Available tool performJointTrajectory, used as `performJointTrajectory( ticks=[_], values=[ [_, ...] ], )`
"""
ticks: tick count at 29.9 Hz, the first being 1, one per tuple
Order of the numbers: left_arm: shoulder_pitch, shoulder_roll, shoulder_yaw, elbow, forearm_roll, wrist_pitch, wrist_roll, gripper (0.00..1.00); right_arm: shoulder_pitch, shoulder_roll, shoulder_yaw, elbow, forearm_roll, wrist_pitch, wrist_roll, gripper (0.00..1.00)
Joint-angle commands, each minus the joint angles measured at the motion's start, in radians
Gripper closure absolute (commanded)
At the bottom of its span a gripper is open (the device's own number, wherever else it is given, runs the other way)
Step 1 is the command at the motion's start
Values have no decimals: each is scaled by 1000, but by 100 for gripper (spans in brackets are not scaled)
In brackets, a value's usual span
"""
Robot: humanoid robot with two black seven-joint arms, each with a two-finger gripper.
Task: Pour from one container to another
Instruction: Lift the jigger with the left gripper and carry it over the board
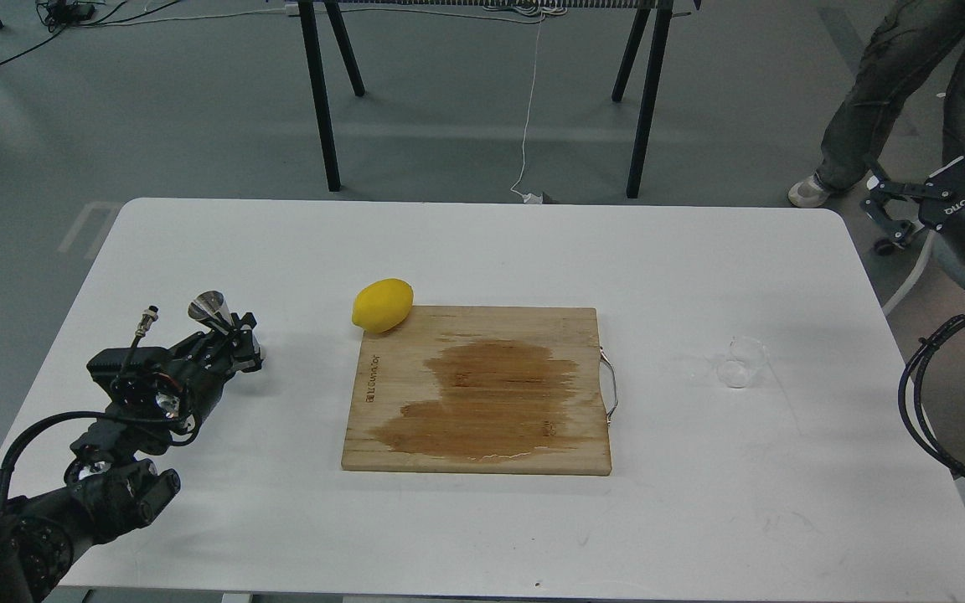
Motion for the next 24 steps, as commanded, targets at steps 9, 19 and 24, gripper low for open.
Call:
performJointTrajectory(
  ticks=[9,19,24],
  values=[
    [-390,133,-1,-191,-19,0,0,100,9,5,-2,-4,0,0,-1,1],
    [-488,-178,214,-426,180,0,0,100,16,5,-11,-6,-1,0,-3,1],
    [-412,-219,242,-385,319,0,0,99,3,-17,-14,-7,-1,0,-18,1]
  ],
)
